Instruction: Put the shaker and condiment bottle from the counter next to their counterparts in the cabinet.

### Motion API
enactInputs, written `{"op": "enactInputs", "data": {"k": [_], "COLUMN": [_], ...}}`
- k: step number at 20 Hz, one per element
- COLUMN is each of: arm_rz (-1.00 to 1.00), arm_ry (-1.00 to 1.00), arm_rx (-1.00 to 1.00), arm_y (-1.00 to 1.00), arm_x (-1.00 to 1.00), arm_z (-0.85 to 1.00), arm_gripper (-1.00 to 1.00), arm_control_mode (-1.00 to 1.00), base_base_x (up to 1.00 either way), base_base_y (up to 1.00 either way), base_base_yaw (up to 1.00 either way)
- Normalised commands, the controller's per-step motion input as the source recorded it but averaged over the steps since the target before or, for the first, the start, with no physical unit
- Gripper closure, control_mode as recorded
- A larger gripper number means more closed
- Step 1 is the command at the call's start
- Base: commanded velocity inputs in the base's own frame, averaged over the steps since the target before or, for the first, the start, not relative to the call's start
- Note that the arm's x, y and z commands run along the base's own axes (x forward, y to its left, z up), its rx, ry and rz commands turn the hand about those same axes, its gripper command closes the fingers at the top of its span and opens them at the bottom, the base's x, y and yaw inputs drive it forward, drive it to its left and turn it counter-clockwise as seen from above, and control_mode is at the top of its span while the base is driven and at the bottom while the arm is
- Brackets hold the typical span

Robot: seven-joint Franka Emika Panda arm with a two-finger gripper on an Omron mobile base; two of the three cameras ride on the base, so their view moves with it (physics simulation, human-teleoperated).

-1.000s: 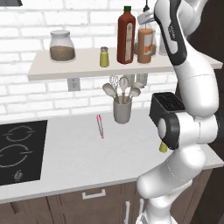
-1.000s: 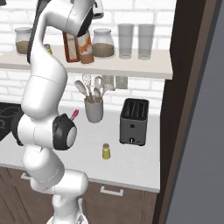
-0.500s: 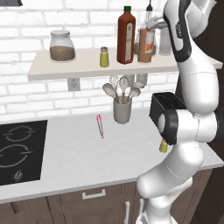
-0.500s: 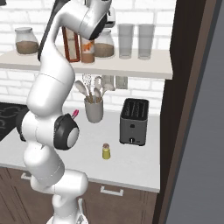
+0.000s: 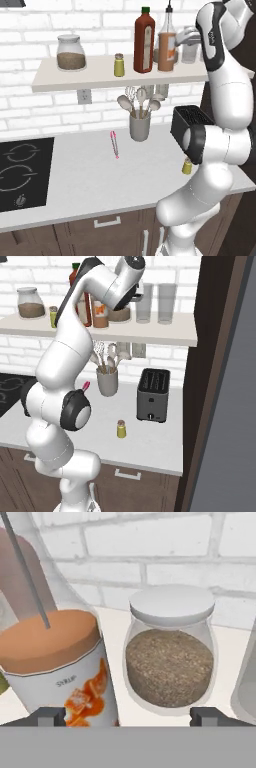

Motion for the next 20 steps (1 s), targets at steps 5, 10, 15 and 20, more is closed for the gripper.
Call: {"op": "enactInputs", "data": {"k": [5,10,15,20], "arm_rz": [0.02,0.00,0.00,0.00], "arm_ry": [0.00,0.01,0.00,0.00], "arm_rx": [0.00,0.00,0.00,0.00], "arm_y": [-0.08,-0.12,-0.13,-0.13], "arm_x": [-0.12,-0.49,-0.67,-0.66], "arm_z": [-0.25,-0.22,-0.18,-0.31], "arm_gripper": [-1.00,-1.00,-1.00,-1.00], "arm_control_mode": [-1.00,-1.00,-1.00,-1.00], "base_base_x": [0.00,0.00,0.00,0.00], "base_base_y": [0.00,0.00,0.00,0.00], "base_base_yaw": [0.00,0.00,0.00,0.00]}}
